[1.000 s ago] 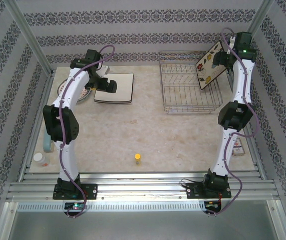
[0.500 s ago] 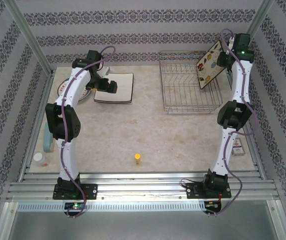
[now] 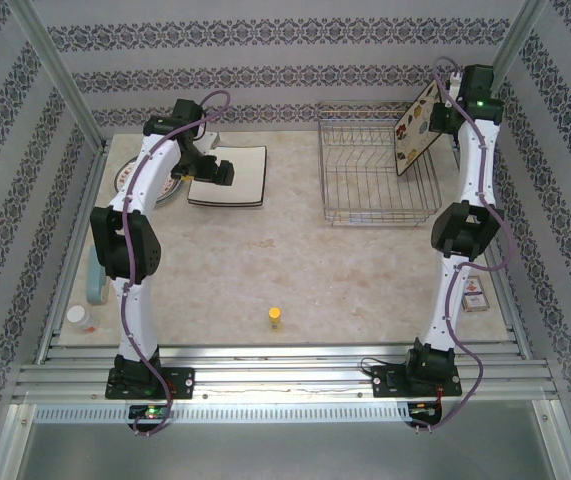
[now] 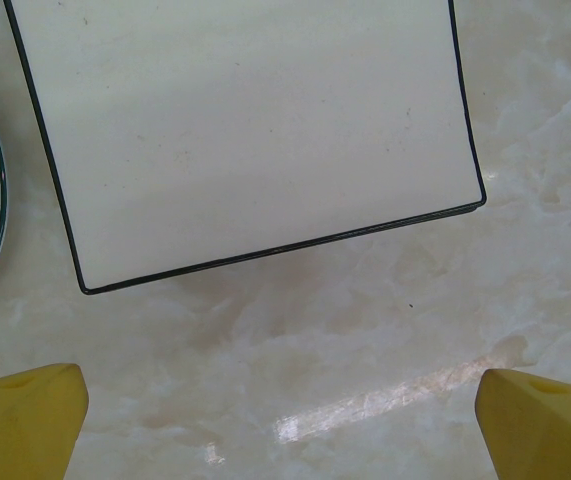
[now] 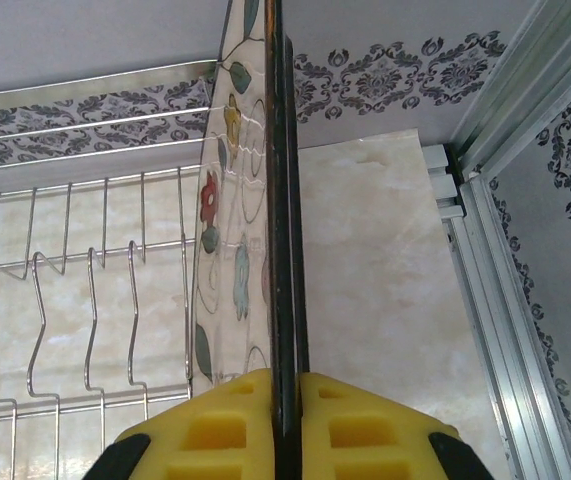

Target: Unload the plates from the dish rack

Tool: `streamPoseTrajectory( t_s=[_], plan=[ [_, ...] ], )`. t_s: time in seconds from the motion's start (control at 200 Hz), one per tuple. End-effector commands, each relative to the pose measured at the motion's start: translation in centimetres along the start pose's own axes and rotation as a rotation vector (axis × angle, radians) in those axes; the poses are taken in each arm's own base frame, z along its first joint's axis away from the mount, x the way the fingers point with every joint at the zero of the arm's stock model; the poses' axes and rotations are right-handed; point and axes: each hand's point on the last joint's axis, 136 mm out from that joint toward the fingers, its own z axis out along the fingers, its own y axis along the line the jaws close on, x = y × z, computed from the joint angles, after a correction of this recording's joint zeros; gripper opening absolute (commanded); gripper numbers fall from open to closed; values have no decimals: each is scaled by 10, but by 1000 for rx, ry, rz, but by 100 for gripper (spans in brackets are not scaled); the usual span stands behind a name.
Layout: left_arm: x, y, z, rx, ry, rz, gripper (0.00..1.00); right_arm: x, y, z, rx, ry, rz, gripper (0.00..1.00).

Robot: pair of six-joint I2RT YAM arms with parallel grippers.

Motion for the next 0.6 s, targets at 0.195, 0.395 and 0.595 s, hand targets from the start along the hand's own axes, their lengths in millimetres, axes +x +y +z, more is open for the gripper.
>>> streamPoseTrajectory(
  t_s=[0.195, 0.395, 0.595],
  plan=[
    [9, 2, -11, 11, 7, -11, 100, -32, 22, -66, 101, -101, -37, 0],
    [12, -1, -10, 25, -9, -10, 100, -52, 34, -113, 169, -188, -73, 0],
    [18, -1, -7, 29, -3, -10, 100, -67, 42, -150, 229, -262, -109, 0]
  ],
)
